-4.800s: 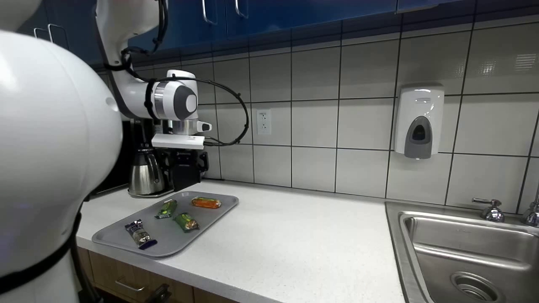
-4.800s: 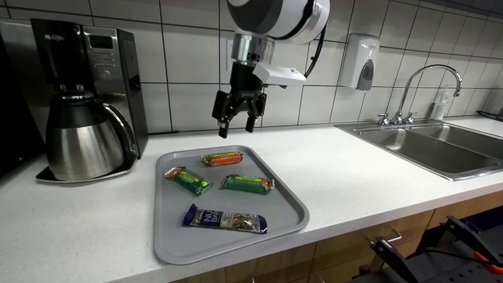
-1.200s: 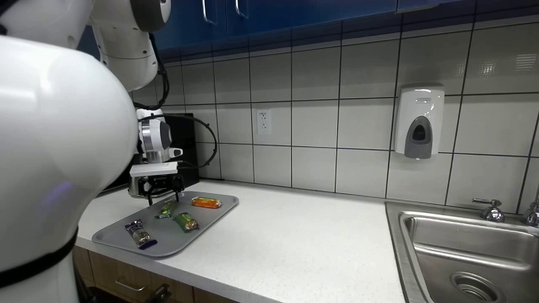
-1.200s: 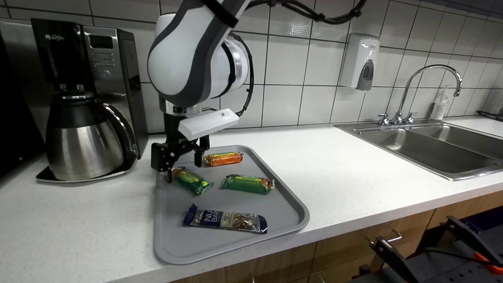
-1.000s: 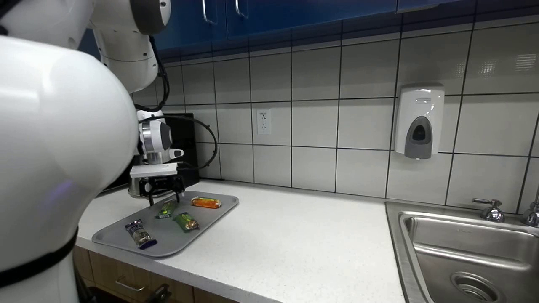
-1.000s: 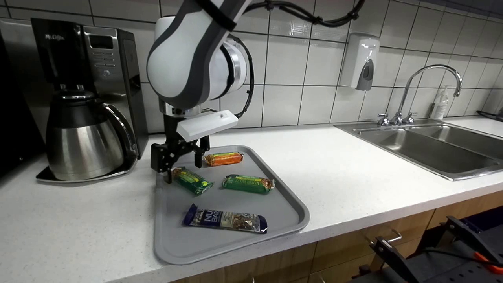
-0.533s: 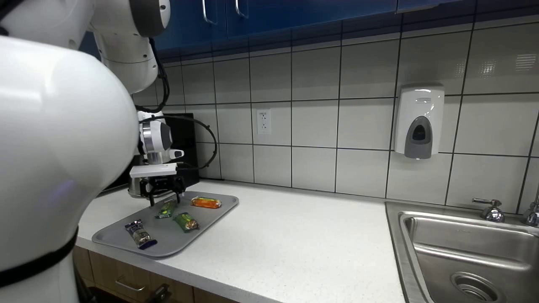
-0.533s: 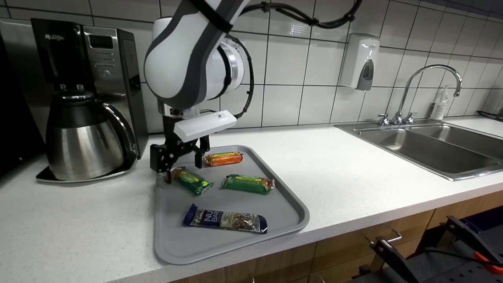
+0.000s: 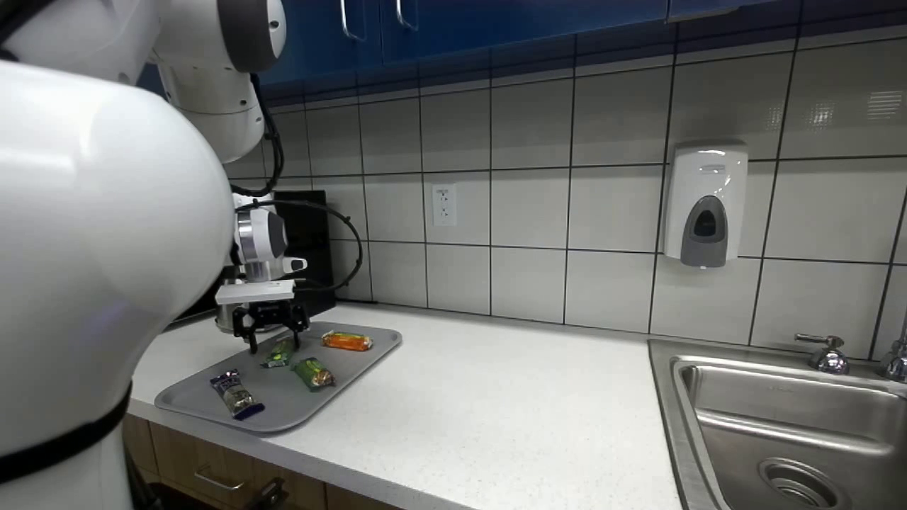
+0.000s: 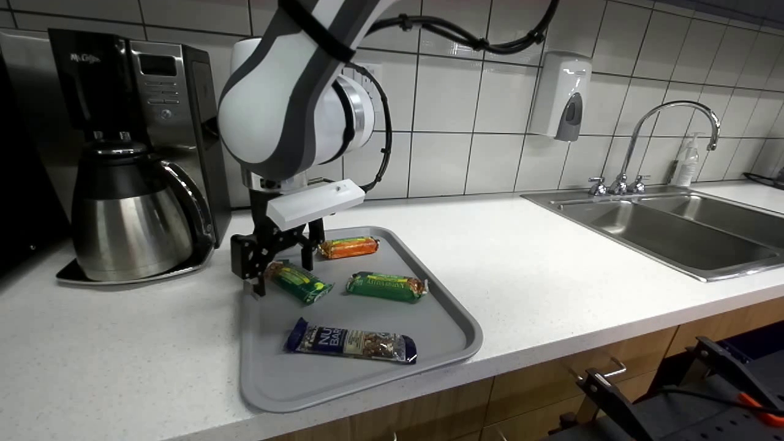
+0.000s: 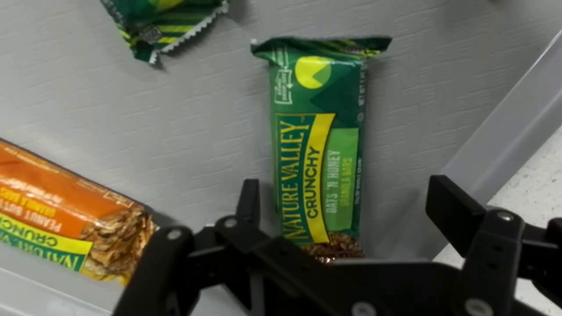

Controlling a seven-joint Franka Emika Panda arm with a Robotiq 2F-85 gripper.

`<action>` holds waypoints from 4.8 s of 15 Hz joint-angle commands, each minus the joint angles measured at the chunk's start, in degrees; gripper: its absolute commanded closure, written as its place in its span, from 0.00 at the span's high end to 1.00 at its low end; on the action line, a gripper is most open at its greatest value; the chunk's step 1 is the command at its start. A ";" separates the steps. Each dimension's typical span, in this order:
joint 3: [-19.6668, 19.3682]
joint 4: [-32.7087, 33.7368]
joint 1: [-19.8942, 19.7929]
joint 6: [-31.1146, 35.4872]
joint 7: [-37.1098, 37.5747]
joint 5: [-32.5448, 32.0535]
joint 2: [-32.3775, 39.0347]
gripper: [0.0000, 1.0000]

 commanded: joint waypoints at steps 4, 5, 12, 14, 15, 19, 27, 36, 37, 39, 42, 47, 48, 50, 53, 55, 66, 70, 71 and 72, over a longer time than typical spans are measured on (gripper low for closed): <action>-0.30 2.70 0.61 -3.04 1.67 -0.93 1.21 0.42; -0.29 2.82 0.61 -3.13 1.64 -0.93 1.19 0.36; -0.49 2.55 0.17 -3.37 1.37 -0.99 -0.62 0.18; -0.61 2.37 -0.08 -3.41 1.23 -0.95 -1.31 0.18; -0.72 2.05 -0.23 -3.29 1.14 -1.01 -1.80 0.18; -0.48 1.87 -1.52 -3.30 0.34 -0.64 -3.03 0.18; -0.96 2.12 -4.36 -2.39 -0.20 -1.01 -4.24 0.18; -2.80 1.27 -7.74 -1.07 -0.21 -1.03 -4.66 0.18; -3.02 1.08 -8.10 -0.87 -0.23 -1.01 -4.72 0.18; -3.46 0.73 -8.80 -0.71 -0.19 -0.99 -4.83 0.18; -4.11 0.02 -9.96 -0.30 -0.14 -0.86 -5.26 0.18; -5.26 -1.61 -11.80 0.69 0.05 -0.86 -6.23 0.18; -5.57 -1.98 -12.08 0.80 0.13 -0.94 -6.51 0.18; -6.17 -2.88 -12.65 1.27 0.37 -1.05 -7.16 0.18; -7.13 -4.15 -13.46 1.60 0.59 -1.13 -7.89 0.18; -7.74 -4.89 -13.93 1.58 0.85 -1.16 -8.12 0.18; -11.13 -7.84 -16.03 1.12 2.46 -1.15 -7.67 0.18; -12.20 -8.94 -16.83 1.08 3.25 -1.01 -7.56 0.18; -12.24 -9.15 -17.19 1.10 3.35 -0.74 -7.46 0.18; -12.36 -9.42 -17.34 0.92 3.60 -0.64 -7.53 0.18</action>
